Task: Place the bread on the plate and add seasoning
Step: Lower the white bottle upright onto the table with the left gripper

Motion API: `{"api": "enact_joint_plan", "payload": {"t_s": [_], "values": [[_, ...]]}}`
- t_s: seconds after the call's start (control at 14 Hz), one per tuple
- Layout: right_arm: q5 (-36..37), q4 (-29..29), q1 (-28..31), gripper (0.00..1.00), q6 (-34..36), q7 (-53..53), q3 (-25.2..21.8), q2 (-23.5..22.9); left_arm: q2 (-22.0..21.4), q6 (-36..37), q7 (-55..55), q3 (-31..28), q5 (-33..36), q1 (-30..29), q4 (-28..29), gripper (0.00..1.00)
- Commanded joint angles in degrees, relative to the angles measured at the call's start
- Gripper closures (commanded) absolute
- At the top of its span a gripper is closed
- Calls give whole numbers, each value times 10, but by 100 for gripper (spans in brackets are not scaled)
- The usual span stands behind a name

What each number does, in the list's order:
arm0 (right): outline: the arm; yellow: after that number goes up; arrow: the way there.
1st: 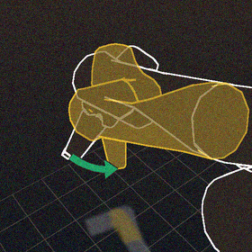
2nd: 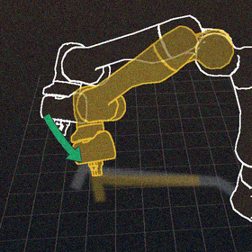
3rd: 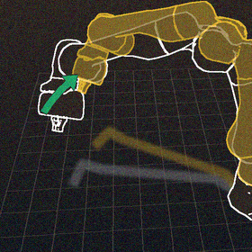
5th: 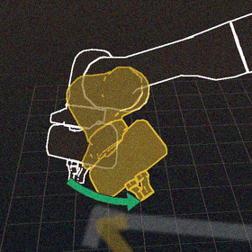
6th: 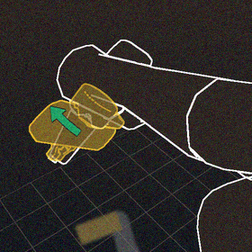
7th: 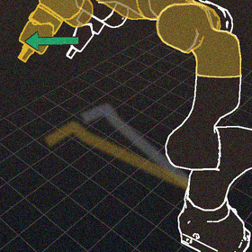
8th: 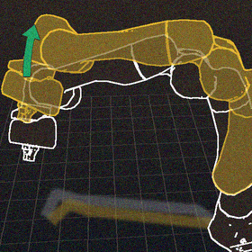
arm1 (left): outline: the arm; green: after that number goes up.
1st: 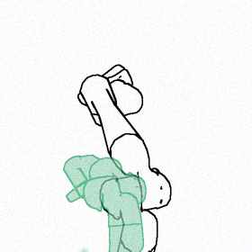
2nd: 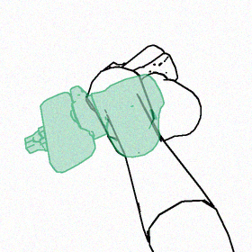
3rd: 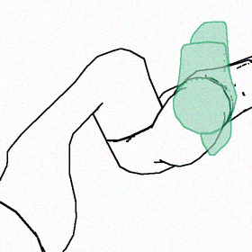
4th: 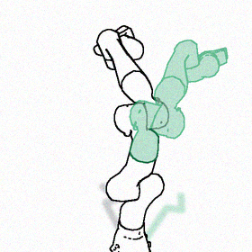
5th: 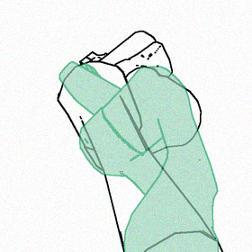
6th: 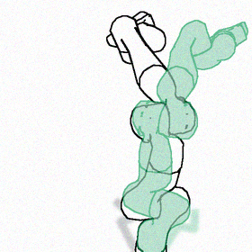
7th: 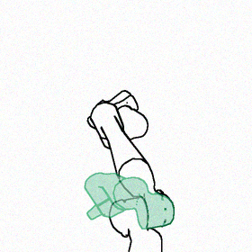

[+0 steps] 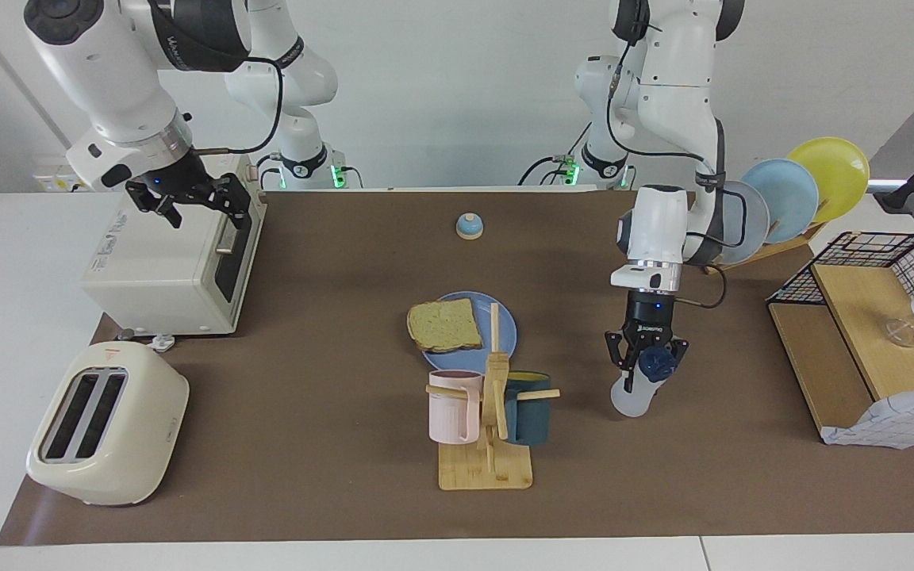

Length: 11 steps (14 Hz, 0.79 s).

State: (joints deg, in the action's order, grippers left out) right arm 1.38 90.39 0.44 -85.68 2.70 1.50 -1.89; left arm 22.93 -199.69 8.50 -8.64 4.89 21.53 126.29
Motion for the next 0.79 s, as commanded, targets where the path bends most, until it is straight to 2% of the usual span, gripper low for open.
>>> {"api": "enact_joint_plan", "payload": {"t_s": [0.0, 0.57, 0.64, 0.71], "values": [[-1, 10, 9, 0, -1, -13, 5, 10, 9, -12, 4, -6, 3, 7, -7, 100], [-1, 10, 9, 0, 0, -13, 5, 10, 6, -10, -15, -7, 18, 6, 11, 100], [-1, 10, 9, 0, 0, -13, 5, 10, 5, -10, -23, -7, 18, 6, 17, 85], [-1, 10, 9, 0, 0, -13, 5, 10, 4, -10, -24, -7, 18, 6, 20, 60]]}}
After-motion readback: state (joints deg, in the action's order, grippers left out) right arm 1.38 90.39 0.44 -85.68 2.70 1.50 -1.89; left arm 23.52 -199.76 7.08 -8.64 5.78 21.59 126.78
